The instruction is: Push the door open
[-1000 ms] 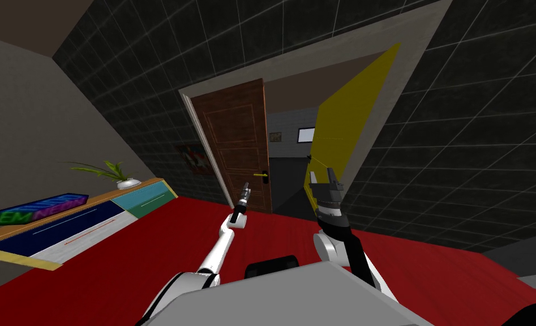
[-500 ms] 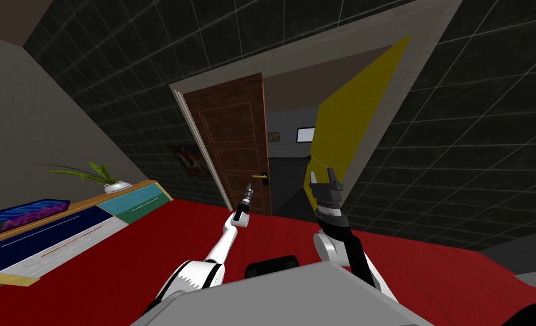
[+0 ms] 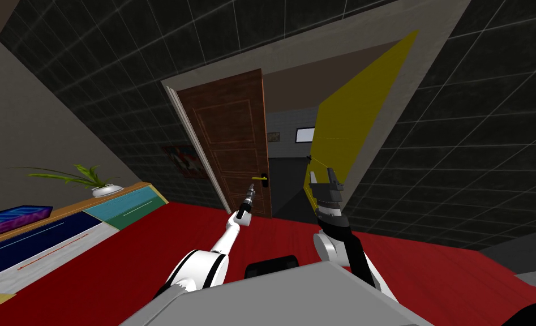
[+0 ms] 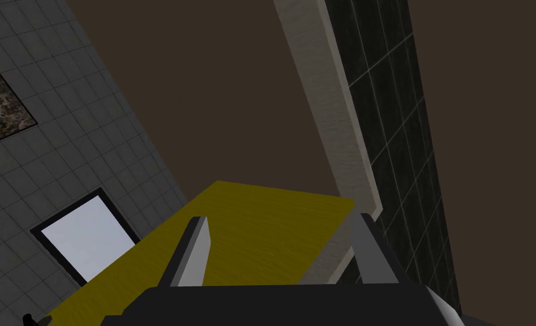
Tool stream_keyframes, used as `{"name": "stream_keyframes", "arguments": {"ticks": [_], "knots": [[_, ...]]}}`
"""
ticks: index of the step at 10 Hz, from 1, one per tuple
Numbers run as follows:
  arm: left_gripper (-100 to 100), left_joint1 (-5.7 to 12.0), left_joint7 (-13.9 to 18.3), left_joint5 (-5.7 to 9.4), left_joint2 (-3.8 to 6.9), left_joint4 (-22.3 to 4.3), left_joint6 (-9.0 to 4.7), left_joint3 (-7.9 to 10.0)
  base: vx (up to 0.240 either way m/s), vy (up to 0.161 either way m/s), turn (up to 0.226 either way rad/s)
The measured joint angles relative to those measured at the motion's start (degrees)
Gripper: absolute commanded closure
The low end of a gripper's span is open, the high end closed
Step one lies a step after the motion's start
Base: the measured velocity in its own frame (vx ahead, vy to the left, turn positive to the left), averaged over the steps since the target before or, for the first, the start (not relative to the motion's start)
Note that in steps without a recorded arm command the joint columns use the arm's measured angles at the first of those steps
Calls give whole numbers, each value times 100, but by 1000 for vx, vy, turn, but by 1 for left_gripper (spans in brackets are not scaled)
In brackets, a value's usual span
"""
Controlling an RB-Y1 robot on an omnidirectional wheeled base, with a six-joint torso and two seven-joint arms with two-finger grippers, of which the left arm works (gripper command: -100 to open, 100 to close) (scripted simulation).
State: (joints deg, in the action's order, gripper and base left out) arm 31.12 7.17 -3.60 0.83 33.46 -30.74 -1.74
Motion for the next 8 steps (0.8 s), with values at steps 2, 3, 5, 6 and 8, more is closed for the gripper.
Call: {"name": "stream_keyframes", "arguments": {"ticks": [2, 3, 5, 6, 8], "knots": [[-100, 134, -14, -12, -76, -250, 35, -14, 82, 17, -26], [-100, 214, -11, -14, -95, -399, 15, -20, 34, 4, -6], [-100, 300, -13, 2, -20, -566, -49, 7, 144, -43, -30], [-100, 151, -3, -17, 47, -317, 32, -24, 195, -52, -15], [-100, 236, -18, 4, 115, -453, 11, 17, 194, -77, -24]]}}
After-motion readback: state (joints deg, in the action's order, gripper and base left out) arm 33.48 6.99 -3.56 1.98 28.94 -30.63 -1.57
